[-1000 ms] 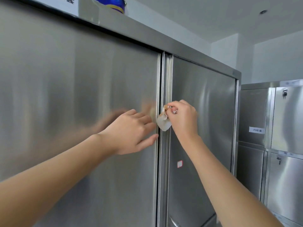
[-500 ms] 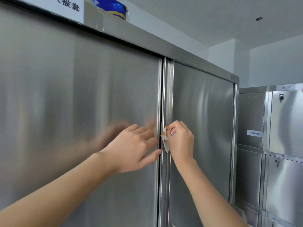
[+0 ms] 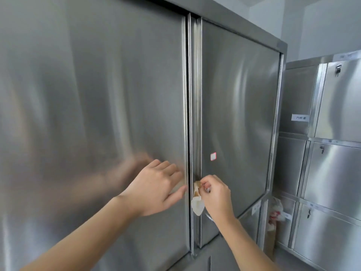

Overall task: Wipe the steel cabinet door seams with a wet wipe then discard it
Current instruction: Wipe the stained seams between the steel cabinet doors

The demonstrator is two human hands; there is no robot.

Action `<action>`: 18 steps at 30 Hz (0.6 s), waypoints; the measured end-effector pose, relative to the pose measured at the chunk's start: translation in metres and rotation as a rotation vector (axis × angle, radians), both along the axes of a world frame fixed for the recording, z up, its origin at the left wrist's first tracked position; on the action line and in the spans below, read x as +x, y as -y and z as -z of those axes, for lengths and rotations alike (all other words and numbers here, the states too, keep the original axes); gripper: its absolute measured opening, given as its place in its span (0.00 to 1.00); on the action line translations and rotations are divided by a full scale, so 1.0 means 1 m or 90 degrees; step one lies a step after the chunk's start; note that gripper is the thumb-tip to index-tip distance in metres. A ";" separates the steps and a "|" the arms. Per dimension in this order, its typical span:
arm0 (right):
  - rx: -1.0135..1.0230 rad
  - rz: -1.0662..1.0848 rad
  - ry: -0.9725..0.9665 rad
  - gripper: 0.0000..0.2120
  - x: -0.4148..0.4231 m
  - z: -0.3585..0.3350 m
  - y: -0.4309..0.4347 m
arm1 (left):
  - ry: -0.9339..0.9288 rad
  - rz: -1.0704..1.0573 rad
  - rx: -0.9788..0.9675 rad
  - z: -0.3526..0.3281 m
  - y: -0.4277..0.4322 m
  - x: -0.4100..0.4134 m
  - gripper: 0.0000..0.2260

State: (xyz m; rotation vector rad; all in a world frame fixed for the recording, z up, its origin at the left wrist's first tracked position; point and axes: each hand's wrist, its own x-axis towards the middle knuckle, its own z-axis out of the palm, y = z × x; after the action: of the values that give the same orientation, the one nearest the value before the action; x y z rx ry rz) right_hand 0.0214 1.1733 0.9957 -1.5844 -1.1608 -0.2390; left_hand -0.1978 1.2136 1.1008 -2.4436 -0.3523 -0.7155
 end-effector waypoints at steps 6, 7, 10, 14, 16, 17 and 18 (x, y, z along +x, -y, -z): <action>-0.065 -0.013 -0.091 0.08 0.003 0.040 0.035 | -0.054 -0.027 -0.084 0.064 0.001 0.005 0.28; -0.074 -0.009 -0.099 0.08 0.004 0.046 0.040 | -0.049 -0.024 -0.090 0.073 0.003 0.007 0.28; -0.109 -0.002 -0.114 0.10 0.006 0.065 0.056 | -0.032 -0.022 -0.099 0.101 0.009 0.014 0.26; -0.154 -0.014 -0.136 0.08 0.011 0.093 0.078 | -0.029 -0.009 -0.089 0.137 0.019 0.024 0.20; -0.171 -0.022 -0.164 0.08 0.015 0.107 0.091 | -0.039 -0.007 -0.096 0.154 0.025 0.030 0.18; -0.180 -0.025 -0.174 0.08 0.017 0.113 0.098 | -0.044 -0.003 -0.105 0.163 0.028 0.034 0.17; -0.188 -0.026 -0.176 0.07 0.020 0.119 0.106 | -0.050 0.001 -0.115 0.171 0.031 0.038 0.17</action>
State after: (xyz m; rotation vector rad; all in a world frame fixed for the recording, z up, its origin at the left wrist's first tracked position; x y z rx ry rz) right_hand 0.0410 1.0677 0.8770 -1.7820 -1.0434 0.1840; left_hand -0.1602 1.1825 0.9296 -2.6331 -0.3998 -0.6100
